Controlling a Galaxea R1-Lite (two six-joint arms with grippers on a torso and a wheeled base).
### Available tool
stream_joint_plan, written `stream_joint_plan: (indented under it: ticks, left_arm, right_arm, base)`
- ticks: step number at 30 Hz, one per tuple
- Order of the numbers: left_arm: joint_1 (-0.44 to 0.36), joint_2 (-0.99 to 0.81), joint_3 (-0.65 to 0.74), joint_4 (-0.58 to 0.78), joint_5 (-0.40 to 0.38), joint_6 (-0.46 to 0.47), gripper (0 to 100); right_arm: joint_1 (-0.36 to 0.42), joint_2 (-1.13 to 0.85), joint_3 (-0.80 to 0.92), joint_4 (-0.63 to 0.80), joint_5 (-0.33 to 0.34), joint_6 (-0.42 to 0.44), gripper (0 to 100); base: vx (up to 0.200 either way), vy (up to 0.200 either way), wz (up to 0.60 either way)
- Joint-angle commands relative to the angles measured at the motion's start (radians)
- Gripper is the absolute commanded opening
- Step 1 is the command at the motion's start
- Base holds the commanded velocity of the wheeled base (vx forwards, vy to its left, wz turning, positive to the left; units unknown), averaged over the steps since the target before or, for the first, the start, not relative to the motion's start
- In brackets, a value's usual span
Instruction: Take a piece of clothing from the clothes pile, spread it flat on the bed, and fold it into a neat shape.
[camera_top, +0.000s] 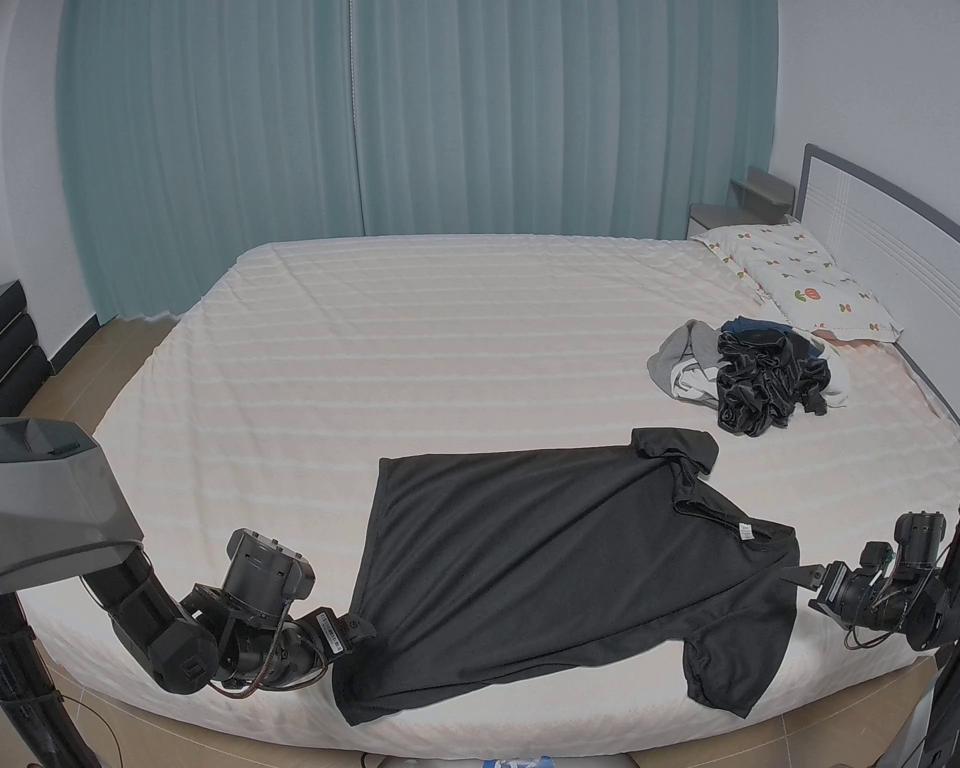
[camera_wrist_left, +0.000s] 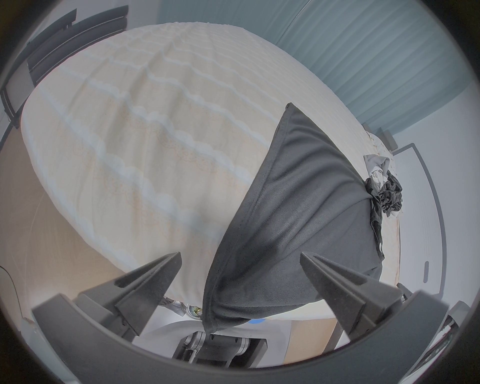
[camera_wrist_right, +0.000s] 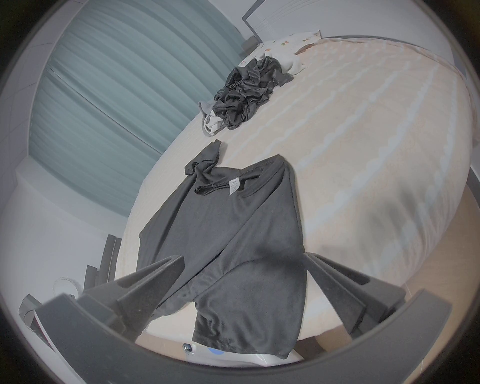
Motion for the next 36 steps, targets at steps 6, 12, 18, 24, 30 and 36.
stream_joint_plan:
  ticks: [6,12,18,24,30,36]
  left_arm:
    - [0.000,0.014,0.001,0.000,0.001,-0.001,100]
    - [0.001,0.012,-0.005,-0.002,-0.025,-0.007,100]
    - [0.000,0.015,-0.023,-0.005,-0.030,-0.053,100]
    - [-0.016,0.015,-0.026,-0.002,-0.031,-0.063,100]
    - [-0.037,0.014,-0.025,-0.002,-0.031,-0.078,100]
    - [-0.037,0.014,-0.018,-0.004,-0.028,-0.075,100]
  right_arm:
    - [0.015,0.098,0.059,-0.090,0.003,-0.002,100]
    - [0.017,0.151,0.069,-0.169,0.000,0.003,100]
    - [0.019,0.137,0.070,-0.168,0.000,0.016,100]
    - [0.028,0.141,0.069,-0.168,0.002,0.018,100]
    - [0.034,0.136,0.070,-0.162,-0.003,0.015,100]
    - [0.039,0.130,0.070,-0.154,-0.003,0.010,100]
  base:
    - [-0.167,0.000,0.00]
    - [0.000,0.000,0.00]
    - [0.000,0.000,0.00]
    - [0.000,-0.133,0.00]
    - [0.000,-0.167,0.00]
    - [0.000,0.000,0.00]
